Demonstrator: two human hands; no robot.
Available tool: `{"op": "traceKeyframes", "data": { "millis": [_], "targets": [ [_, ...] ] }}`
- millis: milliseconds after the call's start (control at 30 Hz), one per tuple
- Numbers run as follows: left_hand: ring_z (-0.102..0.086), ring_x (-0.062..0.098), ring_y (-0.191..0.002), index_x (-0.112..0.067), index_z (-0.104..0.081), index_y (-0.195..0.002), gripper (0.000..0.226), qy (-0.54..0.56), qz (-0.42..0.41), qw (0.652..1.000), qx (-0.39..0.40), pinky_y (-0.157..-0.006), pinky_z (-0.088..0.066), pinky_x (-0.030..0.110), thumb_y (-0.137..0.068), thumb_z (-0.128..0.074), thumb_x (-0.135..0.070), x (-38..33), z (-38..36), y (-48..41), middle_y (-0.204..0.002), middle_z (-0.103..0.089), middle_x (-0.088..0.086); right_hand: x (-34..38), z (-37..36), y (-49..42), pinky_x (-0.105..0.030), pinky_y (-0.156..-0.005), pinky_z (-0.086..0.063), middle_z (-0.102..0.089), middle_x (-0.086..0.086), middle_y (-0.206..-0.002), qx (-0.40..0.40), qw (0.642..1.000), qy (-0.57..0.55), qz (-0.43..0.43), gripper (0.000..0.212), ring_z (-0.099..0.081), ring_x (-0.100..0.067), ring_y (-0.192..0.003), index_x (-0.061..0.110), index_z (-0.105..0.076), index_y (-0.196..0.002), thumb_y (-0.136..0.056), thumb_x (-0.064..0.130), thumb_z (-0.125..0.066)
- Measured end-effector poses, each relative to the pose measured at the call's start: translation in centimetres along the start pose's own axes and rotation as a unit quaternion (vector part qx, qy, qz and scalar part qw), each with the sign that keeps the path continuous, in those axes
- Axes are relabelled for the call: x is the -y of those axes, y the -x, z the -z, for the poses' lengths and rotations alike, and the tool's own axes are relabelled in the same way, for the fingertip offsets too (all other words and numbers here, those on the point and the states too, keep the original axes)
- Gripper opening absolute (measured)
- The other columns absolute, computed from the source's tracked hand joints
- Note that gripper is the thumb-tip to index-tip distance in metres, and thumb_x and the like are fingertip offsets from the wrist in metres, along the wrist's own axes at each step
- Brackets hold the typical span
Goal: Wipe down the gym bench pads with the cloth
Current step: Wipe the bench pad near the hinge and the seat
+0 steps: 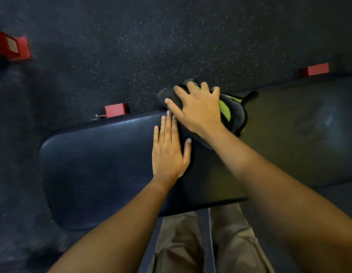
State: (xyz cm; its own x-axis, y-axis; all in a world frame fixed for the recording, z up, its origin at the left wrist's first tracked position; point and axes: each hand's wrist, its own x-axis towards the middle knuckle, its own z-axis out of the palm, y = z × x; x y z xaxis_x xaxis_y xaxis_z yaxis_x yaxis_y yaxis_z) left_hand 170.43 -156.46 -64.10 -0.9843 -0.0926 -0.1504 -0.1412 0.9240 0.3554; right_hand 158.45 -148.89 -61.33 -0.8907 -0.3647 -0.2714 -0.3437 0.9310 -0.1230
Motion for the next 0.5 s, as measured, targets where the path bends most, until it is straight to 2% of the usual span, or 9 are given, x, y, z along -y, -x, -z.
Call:
{"op": "traceKeyframes", "data": {
  "millis": [67,167,300,433,500],
  "targets": [
    [-0.013,0.024,-0.144,0.000,-0.023,-0.147,0.064,-0.007,-0.006,1.000,0.005,-0.118,-0.004,0.036,-0.096,-0.033,-0.038,0.0,0.0,-0.1,-0.155,-0.019,0.017,-2.7,0.1,0.2,-0.048,-0.092,-0.032,-0.053,-0.008,-0.135,-0.013,1.000,0.011,-0.024,0.058,-0.048,-0.036,-0.116,0.029,-0.050,-0.136,-0.093,0.063,-0.032],
    [-0.013,0.024,-0.144,-0.001,-0.021,-0.147,0.064,-0.017,-0.004,1.000,0.011,-0.117,-0.003,0.037,-0.096,-0.031,-0.039,-0.1,0.1,-0.1,-0.156,-0.017,0.016,-4.7,-0.2,1.4,-0.052,-0.095,-0.031,-0.046,-0.009,-0.144,-0.045,0.989,0.001,-0.140,0.059,-0.044,-0.039,-0.122,0.031,-0.045,-0.140,-0.093,0.062,-0.033],
    [-0.013,0.025,-0.145,-0.001,-0.019,-0.148,0.065,-0.022,-0.005,1.000,0.013,-0.117,-0.001,0.036,-0.096,-0.030,-0.038,-0.1,0.1,-0.1,-0.156,-0.016,0.016,-3.4,-1.6,9.5,-0.052,-0.094,-0.034,-0.031,-0.003,-0.156,-0.079,0.992,0.004,-0.095,0.057,-0.041,-0.038,-0.126,0.036,-0.033,-0.148,-0.095,0.057,-0.039],
    [-0.013,0.025,-0.144,0.000,-0.020,-0.147,0.065,-0.020,0.000,1.000,0.011,-0.117,0.000,0.036,-0.096,-0.030,-0.038,-0.2,0.0,-0.2,-0.156,-0.017,0.016,-2.6,-3.9,18.8,-0.054,-0.092,-0.035,-0.036,-0.005,-0.153,-0.062,0.993,-0.003,-0.103,0.054,-0.045,-0.040,-0.123,0.037,-0.038,-0.145,-0.094,0.054,-0.042],
    [-0.013,0.026,-0.144,0.000,-0.020,-0.147,0.065,-0.027,0.001,1.000,0.011,-0.117,0.000,0.036,-0.095,-0.030,-0.037,-0.2,-0.1,-0.2,-0.156,-0.017,0.017,-2.3,-4.1,18.2,-0.056,-0.090,-0.036,-0.038,-0.006,-0.152,-0.067,0.991,0.006,-0.113,0.053,-0.044,-0.041,-0.122,0.037,-0.040,-0.144,-0.093,0.053,-0.043]
  ]
}}
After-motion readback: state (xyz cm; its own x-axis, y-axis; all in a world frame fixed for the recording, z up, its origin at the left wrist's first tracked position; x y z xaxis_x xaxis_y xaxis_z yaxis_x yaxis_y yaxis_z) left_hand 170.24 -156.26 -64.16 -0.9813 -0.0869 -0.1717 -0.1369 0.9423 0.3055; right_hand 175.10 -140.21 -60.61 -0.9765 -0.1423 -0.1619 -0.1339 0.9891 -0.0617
